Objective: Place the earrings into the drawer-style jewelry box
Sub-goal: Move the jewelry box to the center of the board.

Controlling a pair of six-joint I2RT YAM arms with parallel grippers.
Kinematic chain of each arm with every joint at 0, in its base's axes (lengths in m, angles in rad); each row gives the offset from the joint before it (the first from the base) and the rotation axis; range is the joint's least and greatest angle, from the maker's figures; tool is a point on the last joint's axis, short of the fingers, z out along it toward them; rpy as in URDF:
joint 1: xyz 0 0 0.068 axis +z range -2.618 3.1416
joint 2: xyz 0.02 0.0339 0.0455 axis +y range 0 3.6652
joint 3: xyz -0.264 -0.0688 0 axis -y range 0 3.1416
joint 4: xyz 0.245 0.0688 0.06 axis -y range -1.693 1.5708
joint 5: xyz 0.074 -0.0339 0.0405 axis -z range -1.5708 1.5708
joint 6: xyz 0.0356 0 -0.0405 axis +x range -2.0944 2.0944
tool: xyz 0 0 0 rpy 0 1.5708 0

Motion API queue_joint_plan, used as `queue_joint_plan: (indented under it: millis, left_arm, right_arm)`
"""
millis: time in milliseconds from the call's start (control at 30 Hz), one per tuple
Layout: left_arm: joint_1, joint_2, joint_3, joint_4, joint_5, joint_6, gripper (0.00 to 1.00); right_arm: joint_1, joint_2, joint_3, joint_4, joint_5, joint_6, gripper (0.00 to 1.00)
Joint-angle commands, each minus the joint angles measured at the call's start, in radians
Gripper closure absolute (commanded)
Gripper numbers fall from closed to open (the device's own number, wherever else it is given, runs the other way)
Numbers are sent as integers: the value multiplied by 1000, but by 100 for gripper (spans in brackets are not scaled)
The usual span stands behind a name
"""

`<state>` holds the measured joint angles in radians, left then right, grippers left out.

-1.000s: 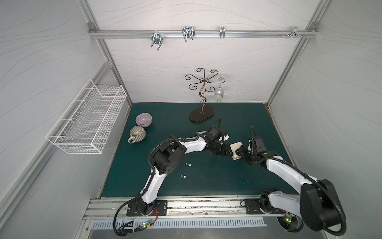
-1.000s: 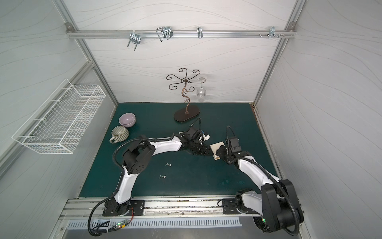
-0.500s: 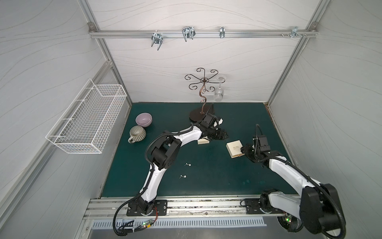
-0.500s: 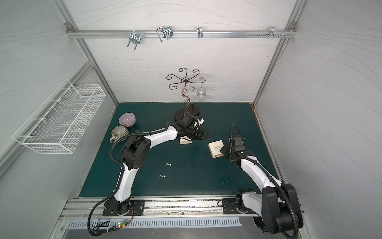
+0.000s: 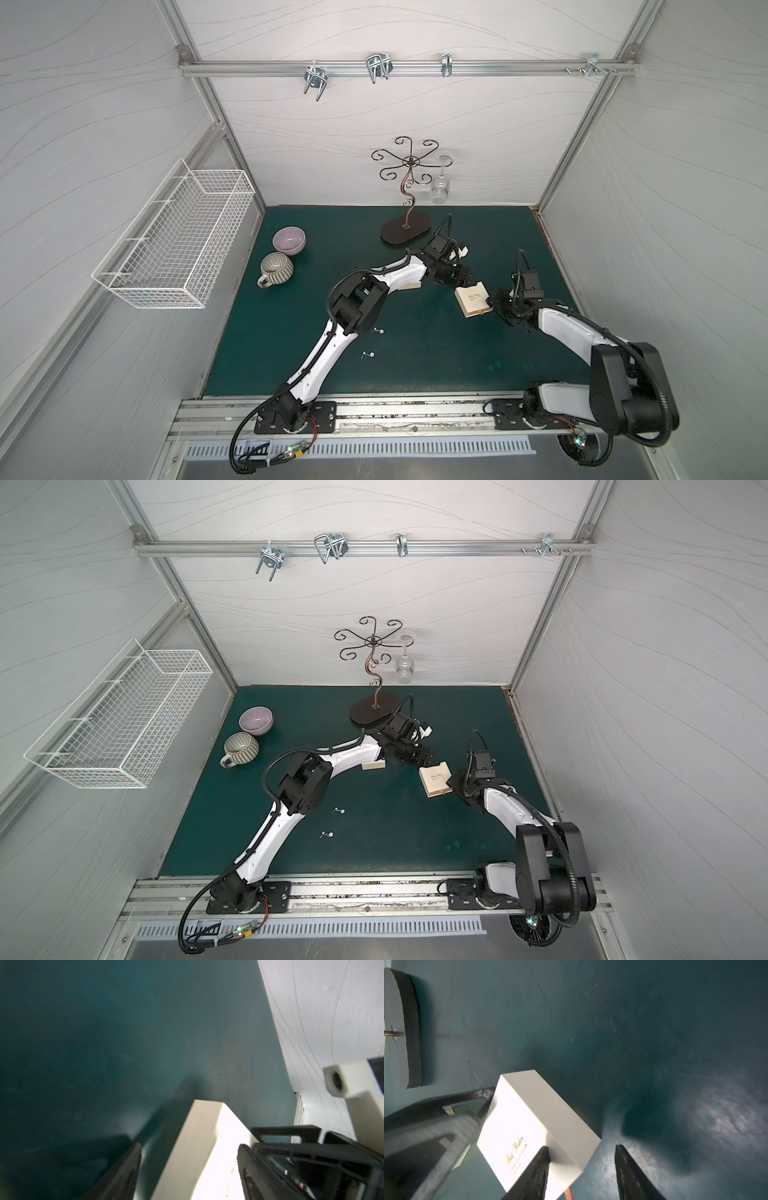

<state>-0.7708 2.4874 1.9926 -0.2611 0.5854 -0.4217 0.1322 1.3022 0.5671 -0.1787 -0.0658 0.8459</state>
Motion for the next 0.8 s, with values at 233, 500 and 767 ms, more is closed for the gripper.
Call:
queue_joint_plan:
  millis: [233, 500, 767]
  left_arm:
    - [-13, -244, -362, 169, 39, -27, 27]
    - [30, -441, -688, 286, -11, -127, 29]
    - [74, -593, -907, 332, -64, -181, 31]
  right_arm:
    - [112, 77, 61, 50, -7, 40, 49]
    - [282, 127, 100, 71, 42, 92, 50]
    - [389, 187, 164, 54, 67, 92, 51]
